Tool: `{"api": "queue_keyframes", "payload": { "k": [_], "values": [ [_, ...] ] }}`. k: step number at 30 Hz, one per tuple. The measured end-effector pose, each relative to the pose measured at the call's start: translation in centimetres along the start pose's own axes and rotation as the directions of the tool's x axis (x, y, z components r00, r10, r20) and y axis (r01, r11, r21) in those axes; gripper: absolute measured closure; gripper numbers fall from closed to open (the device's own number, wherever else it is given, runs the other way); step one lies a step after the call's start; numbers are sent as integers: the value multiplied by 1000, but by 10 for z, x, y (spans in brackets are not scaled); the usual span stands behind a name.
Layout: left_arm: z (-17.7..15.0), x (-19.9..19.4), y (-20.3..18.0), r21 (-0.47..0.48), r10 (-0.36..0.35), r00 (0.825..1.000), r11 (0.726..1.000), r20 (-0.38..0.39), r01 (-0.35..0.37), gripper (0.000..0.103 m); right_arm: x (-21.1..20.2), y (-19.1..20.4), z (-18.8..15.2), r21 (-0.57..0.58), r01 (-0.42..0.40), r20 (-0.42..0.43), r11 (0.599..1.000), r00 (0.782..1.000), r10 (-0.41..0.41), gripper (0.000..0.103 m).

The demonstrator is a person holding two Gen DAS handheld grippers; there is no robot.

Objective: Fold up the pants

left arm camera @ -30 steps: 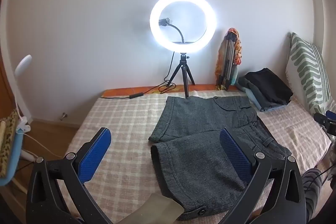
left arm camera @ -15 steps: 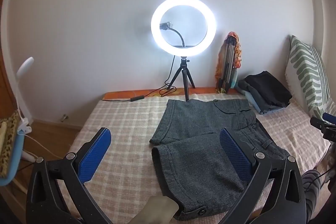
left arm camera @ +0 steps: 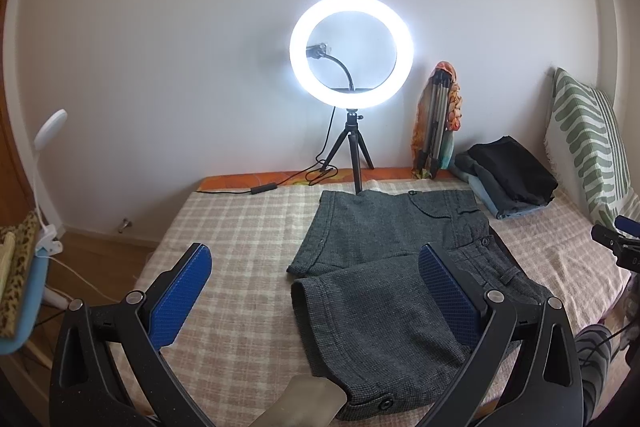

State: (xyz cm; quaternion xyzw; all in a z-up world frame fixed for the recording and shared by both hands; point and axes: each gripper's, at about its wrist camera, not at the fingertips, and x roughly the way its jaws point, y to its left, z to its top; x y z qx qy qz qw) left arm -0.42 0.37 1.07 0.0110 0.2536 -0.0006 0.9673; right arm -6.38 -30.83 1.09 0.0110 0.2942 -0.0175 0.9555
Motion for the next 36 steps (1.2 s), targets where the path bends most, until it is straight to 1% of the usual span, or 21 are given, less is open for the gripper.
{"api": "queue_keyframes", "payload": {
  "k": [36],
  "values": [
    [-3, -1, 0, 5, 2, 1000, 1000, 0, -2, 0, 0, 2, -2, 5, -15, -3, 1000, 1000, 15, 0]
  ]
}}
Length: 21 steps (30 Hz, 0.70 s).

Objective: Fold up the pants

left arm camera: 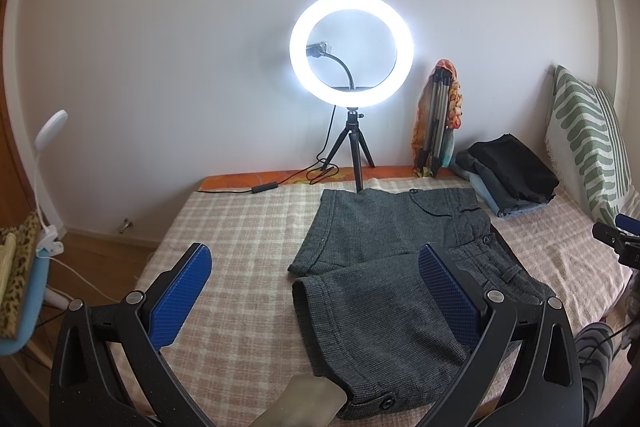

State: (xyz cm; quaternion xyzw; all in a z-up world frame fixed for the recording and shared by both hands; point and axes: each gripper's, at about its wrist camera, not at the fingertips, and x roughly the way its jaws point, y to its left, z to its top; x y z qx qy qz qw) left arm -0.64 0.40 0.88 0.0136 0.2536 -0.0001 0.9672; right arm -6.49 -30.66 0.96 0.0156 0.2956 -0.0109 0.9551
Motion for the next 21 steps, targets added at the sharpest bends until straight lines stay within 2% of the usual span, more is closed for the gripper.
{"api": "queue_keyframes", "payload": {
  "k": [21],
  "values": [
    [-3, 5, 0, 23, 15, 1000, 1000, -6, -15, 0, 4, -2, -2, -1, -10, -10, 1000, 1000, 10, 0]
  ]
}}
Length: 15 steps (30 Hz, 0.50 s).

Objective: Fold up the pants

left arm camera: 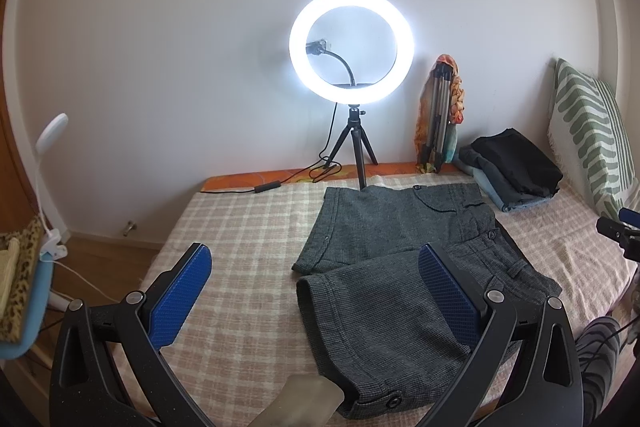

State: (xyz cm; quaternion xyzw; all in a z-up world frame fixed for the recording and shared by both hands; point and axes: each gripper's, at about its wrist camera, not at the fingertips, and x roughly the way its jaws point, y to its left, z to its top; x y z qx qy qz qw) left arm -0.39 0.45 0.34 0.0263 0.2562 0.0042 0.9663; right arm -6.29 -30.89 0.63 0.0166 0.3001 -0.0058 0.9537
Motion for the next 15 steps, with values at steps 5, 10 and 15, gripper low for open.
{"api": "queue_keyframes", "payload": {
  "k": [5, 10, 15],
  "values": [
    [-3, 6, 3, 24, 14, 1000, 1000, -6, -14, 0, 2, 0, 1, -21, 3, 4, 1000, 1000, -3, 0],
    [-6, 18, 7, 70, -45, 997, 996, -55, 49, 0, 4, 0, 4, -78, 6, 17, 997, 1000, -5, 0],
    [-13, 29, 0, 159, -128, 986, 977, -107, 144, 0, 10, 5, 1, -199, -45, 13, 979, 999, 48, 0]
  ]
}}
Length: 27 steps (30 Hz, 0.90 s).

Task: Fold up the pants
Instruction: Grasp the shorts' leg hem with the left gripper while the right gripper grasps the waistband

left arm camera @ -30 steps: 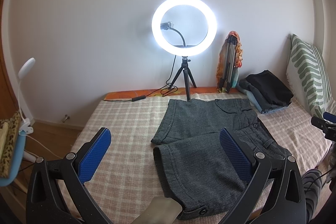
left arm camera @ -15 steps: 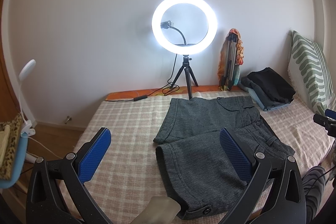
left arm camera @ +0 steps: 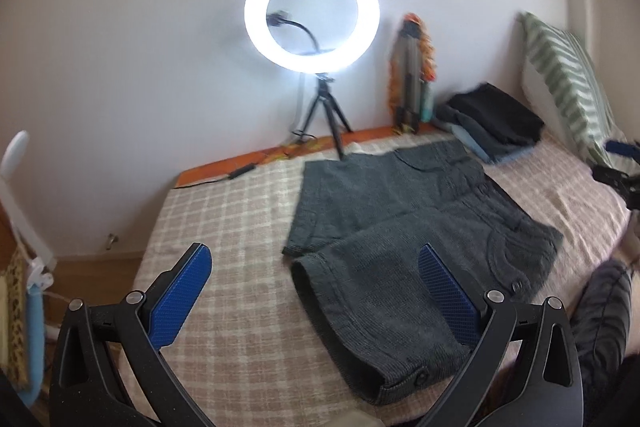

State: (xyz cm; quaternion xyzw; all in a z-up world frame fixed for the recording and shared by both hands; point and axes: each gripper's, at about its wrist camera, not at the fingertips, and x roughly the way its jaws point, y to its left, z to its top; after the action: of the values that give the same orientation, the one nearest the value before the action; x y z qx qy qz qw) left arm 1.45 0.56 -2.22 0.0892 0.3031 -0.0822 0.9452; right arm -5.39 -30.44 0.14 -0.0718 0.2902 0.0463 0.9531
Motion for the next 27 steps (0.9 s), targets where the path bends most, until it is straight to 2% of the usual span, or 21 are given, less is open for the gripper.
{"api": "queue_keyframes", "payload": {
  "k": [3, 5, 6, 8, 11, 14, 20, 23, 26, 27],
  "values": [
    [-7, 13, -12, 52, -111, 991, 992, -73, 115, 2, 14, 6, -6, -110, -75, -54, 991, 996, 70, 1],
    [-15, 22, -24, 84, -190, 973, 976, -132, 202, 2, 24, 10, -12, -166, -123, -114, 978, 988, 105, 3],
    [-21, 26, -33, 111, -217, 962, 965, -163, 237, 2, 31, 13, -16, -200, -157, -156, 967, 980, 126, 8],
    [-34, 31, -50, 181, -241, 946, 942, -216, 281, 2, 45, 19, -25, -257, -205, -236, 944, 961, 144, 15],
    [-53, 37, -71, 305, -240, 929, 896, -281, 323, 3, 58, 28, -39, -323, -261, -323, 910, 934, 153, 22],
    [-66, 43, -83, 363, -252, 911, 856, -327, 367, 11, 68, 36, -51, -376, -308, -377, 874, 912, 159, 25],
    [-86, 60, -91, 412, -220, 896, 828, -386, 381, 13, 89, 51, -66, -438, -376, -458, 816, 875, 158, 25],
    [-97, 64, -93, 450, -191, 896, 811, -401, 374, 13, 101, 62, -74, -497, -413, -512, 763, 850, 126, 25],
    [-108, 70, -94, 472, -168, 892, 799, -420, 373, 13, 112, 70, -83, -554, -431, -547, 713, 834, 79, 24],
    [-111, 71, -95, 475, -165, 888, 795, -429, 377, 16, 116, 73, -84, -565, -434, -555, 702, 829, 66, 23]
  ]
}}
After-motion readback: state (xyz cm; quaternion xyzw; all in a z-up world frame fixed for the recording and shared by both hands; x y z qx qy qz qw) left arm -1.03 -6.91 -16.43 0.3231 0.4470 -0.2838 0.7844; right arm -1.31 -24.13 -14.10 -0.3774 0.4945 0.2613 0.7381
